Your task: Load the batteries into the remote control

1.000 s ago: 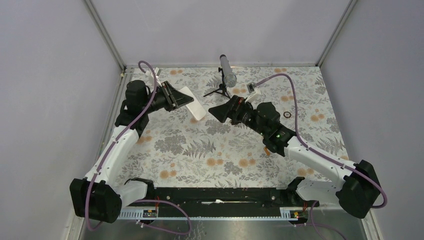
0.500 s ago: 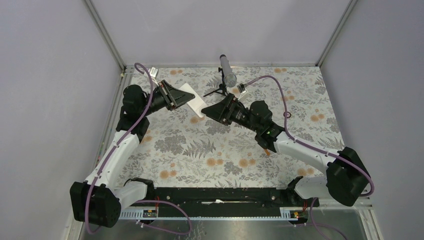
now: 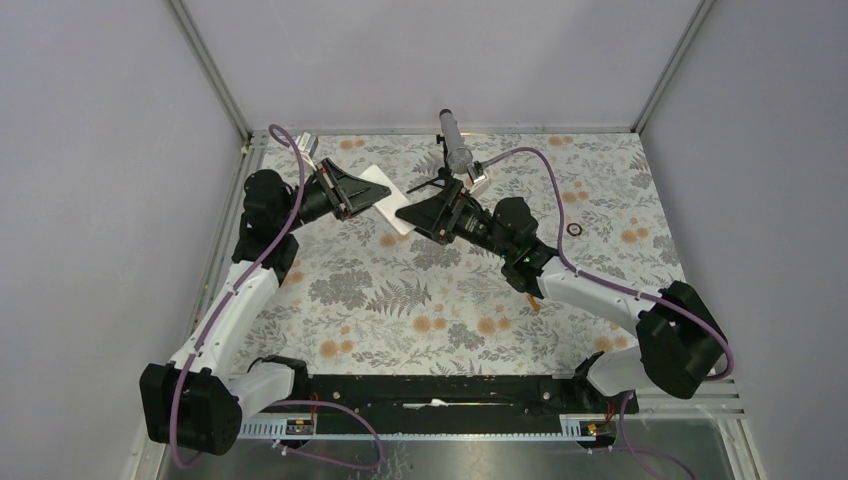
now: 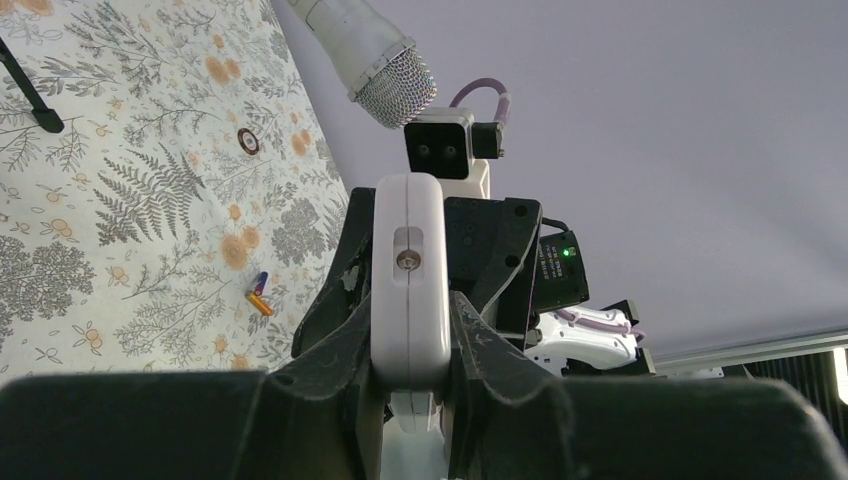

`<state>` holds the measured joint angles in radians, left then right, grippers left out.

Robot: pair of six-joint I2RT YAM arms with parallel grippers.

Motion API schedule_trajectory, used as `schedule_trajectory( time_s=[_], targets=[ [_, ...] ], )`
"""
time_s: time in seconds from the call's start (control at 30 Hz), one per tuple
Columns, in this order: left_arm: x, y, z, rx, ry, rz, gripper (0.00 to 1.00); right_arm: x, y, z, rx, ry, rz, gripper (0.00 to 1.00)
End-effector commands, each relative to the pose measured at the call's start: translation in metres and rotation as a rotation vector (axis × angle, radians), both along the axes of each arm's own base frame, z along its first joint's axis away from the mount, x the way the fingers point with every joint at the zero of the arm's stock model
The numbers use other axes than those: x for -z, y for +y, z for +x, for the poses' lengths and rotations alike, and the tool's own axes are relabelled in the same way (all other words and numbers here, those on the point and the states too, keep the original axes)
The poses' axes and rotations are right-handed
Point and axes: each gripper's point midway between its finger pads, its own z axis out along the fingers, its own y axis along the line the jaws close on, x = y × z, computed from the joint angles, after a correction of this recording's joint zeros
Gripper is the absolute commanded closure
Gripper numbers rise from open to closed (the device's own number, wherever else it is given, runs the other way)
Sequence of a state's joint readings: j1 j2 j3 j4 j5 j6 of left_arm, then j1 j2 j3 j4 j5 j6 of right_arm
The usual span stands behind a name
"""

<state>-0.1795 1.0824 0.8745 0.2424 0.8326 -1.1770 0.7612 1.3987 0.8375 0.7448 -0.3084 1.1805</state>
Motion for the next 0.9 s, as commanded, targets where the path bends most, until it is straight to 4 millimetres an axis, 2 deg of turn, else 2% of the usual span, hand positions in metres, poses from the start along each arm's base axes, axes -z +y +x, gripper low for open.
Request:
schedule_trajectory(
  time_s=[0.0, 0.2, 0.37, 0.53, 0.7, 0.87],
  targets=[
    [-0.025, 0.0, -0.011, 0.029, -0.092, -0.038, 1.0, -0.033, 0.003, 0.0, -0.014, -0.062, 0.072, 0.25],
    [-0.04, -0.001, -0.014, 0.047, -0.072, -0.09, 1.0, -0.021, 0.005, 0.003, -0.012, -0.04, 0.039, 0.42],
    [-0.055, 0.0, -0.006, 0.03, 0.066, -0.194, 1.0, -0.012, 0.006, 0.003, -0.025, -0.023, 0.022, 0.57],
    [-0.067, 0.003, -0.003, 0.007, 0.077, -0.213, 1.0, -0.006, 0.004, 0.003, -0.037, -0.022, 0.016, 0.68],
    [-0.076, 0.011, 0.001, -0.013, 0.086, -0.235, 1.0, -0.002, 0.0, -0.003, -0.053, -0.062, 0.014, 0.71],
    [-0.079, 0.009, 0.004, 0.024, 0.181, -0.29, 1.0, 0.0, -0.005, -0.009, -0.074, -0.151, -0.013, 0.69]
  ],
)
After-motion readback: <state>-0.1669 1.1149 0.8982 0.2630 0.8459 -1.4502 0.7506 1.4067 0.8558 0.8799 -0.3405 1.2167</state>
